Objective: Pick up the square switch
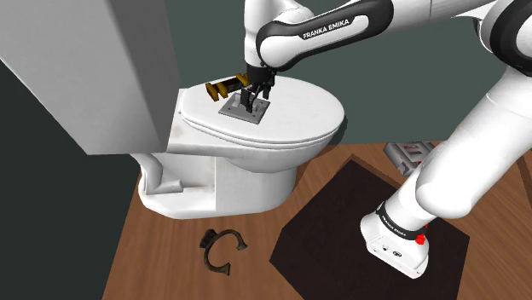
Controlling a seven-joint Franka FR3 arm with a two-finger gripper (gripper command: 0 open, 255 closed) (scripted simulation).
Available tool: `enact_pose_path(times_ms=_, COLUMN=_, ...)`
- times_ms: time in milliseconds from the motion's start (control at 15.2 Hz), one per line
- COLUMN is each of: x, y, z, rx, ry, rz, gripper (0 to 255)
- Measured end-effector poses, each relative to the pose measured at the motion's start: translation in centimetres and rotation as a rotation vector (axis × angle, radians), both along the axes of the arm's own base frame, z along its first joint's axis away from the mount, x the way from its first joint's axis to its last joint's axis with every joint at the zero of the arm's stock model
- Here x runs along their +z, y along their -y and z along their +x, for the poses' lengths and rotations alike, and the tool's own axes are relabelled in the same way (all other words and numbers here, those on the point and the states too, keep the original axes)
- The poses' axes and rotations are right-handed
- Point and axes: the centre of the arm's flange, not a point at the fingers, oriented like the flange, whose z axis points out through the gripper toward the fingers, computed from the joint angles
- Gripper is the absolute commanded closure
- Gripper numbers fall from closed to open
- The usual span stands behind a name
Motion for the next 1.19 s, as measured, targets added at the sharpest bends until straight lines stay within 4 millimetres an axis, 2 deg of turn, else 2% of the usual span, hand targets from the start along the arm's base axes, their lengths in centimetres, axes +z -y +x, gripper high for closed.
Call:
enact_pose_path(times_ms=66, x=-0.2, y=0.0, z=0.0, rx=0.0, ry=0.0, rz=0.0, gripper=255)
enact_pose_path(times_ms=726, x=-0.3, y=0.0, z=0.1, rx=0.0, ry=0.002, rz=0.0, gripper=255)
enact_pose_path(times_ms=1188, x=2.8, y=0.0, z=0.0, rx=0.0, ry=0.0, rz=0.0, gripper=255)
